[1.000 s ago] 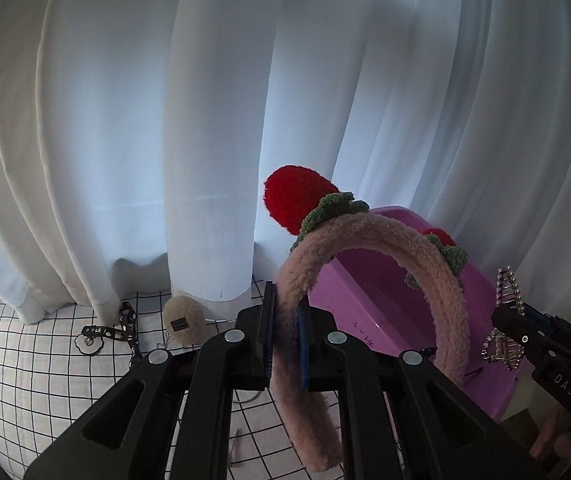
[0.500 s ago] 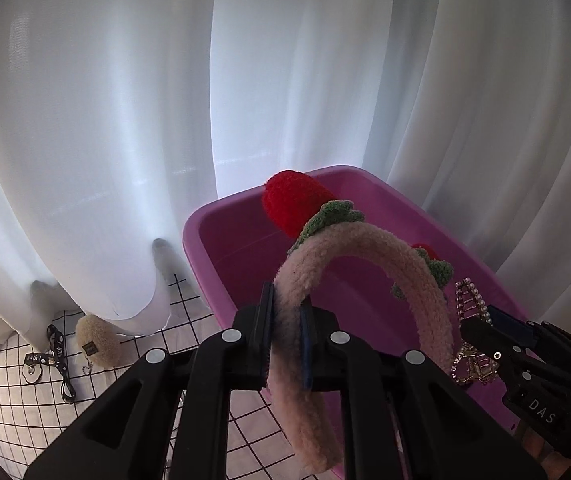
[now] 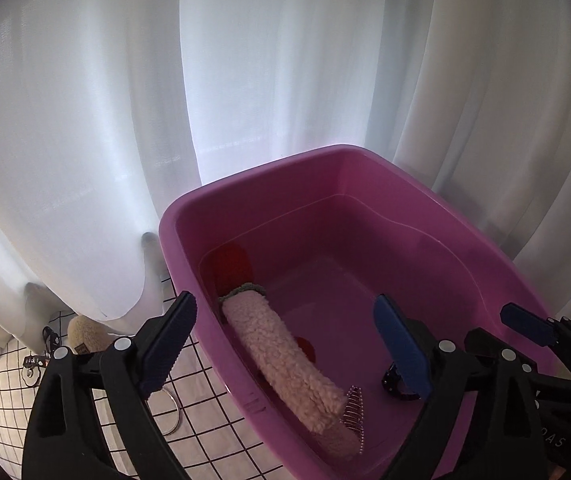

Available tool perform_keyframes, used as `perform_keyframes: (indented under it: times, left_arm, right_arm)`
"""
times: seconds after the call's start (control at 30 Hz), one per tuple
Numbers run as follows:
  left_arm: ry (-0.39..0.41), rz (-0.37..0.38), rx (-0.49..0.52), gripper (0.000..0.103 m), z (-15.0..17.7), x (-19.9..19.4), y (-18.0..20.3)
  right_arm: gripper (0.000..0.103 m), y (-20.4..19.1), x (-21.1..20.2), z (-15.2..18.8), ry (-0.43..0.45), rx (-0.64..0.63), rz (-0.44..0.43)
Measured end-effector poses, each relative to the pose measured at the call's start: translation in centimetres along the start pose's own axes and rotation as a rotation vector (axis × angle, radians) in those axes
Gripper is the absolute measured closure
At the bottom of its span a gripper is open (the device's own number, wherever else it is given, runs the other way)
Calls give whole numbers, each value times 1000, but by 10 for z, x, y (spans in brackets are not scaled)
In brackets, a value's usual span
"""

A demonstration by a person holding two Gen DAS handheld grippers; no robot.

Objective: Organize jewelry
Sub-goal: 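Carry the pink headband and pearl clip into the pink tub and release both, then move both tools back over the table toward the black lanyard and hairpins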

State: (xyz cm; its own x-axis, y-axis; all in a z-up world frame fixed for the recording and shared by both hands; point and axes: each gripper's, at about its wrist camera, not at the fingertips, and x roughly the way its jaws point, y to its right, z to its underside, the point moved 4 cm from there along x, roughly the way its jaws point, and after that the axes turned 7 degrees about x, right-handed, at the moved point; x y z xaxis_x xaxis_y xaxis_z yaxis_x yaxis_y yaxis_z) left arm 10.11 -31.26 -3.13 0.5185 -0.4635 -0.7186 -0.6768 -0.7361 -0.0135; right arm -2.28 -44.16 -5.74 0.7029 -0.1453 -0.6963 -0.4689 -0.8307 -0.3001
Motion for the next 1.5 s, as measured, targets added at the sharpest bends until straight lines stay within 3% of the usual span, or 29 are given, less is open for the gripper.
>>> perform_keyframes:
  times: [0.3,0.67,0.87,1.13,1.3,1.5]
  left_arm:
    - [21,4,-92,7,3,-17,-20]
    - [77,-63,-163,6,37,-83,-68]
    - [93,-147,-223,6,84,-125,-132]
    - [30,-325,-325,6,167,-160,-231]
    - [-22,-344,-420,6,206,-154,-266]
    - [-89,-326,-431,6,236,-129,-279]
  right_arm:
    - [39,-8,-22,9,18,19,-57]
    - [37,-50,-46,33,33,-13,-140]
    - [35,-96,-50,49,15,-80,-211]
    - [35,-162,-47,64,-5,-172,-277]
    - [35,-199,-34,78,-41,-223,-299]
    - [34,-234,2,105,-123,-260,-300]
